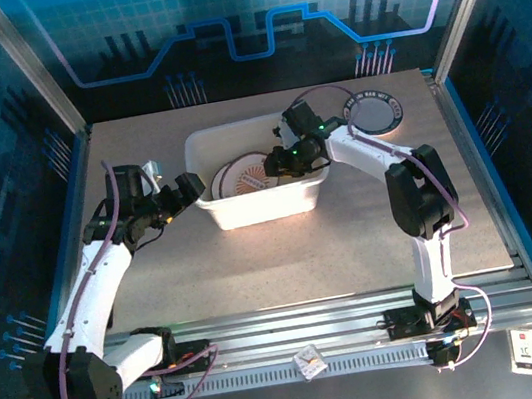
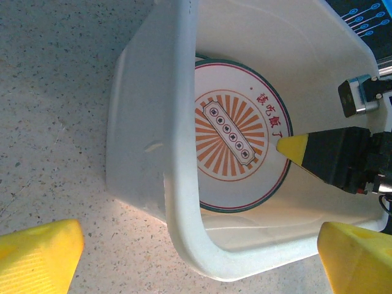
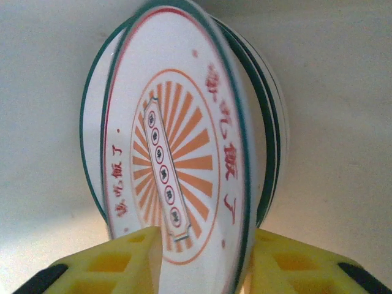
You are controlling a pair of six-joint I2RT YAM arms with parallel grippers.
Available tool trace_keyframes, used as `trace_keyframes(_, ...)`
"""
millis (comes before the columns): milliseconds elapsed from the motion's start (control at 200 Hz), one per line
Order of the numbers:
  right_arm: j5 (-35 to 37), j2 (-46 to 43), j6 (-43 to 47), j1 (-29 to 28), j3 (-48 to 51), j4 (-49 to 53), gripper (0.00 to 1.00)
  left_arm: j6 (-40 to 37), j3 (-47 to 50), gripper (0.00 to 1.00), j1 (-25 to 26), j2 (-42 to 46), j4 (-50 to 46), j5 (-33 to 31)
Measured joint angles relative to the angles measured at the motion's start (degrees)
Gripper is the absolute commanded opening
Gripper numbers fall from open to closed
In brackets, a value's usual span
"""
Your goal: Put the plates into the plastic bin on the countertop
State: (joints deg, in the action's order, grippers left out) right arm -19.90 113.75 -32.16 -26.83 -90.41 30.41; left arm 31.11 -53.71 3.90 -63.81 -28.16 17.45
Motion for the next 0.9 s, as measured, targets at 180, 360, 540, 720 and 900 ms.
trace_keyframes(180, 0.42, 0.00, 0.22, -0.26, -0.24, 0.33, 0.55, 0.00, 0.00, 0.99, -0.04, 0.02, 0.00, -0.02)
trace_keyframes(360, 2.01, 0.00, 0.94, -0.68, -2.23, 2.14, 0.63, 0.00, 0.02, 0.99, -0.04, 0.02, -0.02, -0.02)
trace_keyframes(540, 4.42, 0.00, 2.27, -1.84, -3.43, 4.24, 0.68, 0.02, 0.15, 0.99, -0.04, 0.02, -0.02, 0.17)
trace_keyframes(720, 6.05, 0.00, 3.19, -3.04, -4.96, 7.10, 0.73, 0.02, 0.24, 0.99, -0.04, 0.55, -0.07, 0.37)
trace_keyframes(900, 8.09, 0.00, 4.24, -4.26, -7.32, 9.62, 0.75, 0.04, 0.26, 0.99, -0.04, 1.53, -0.07, 0.39)
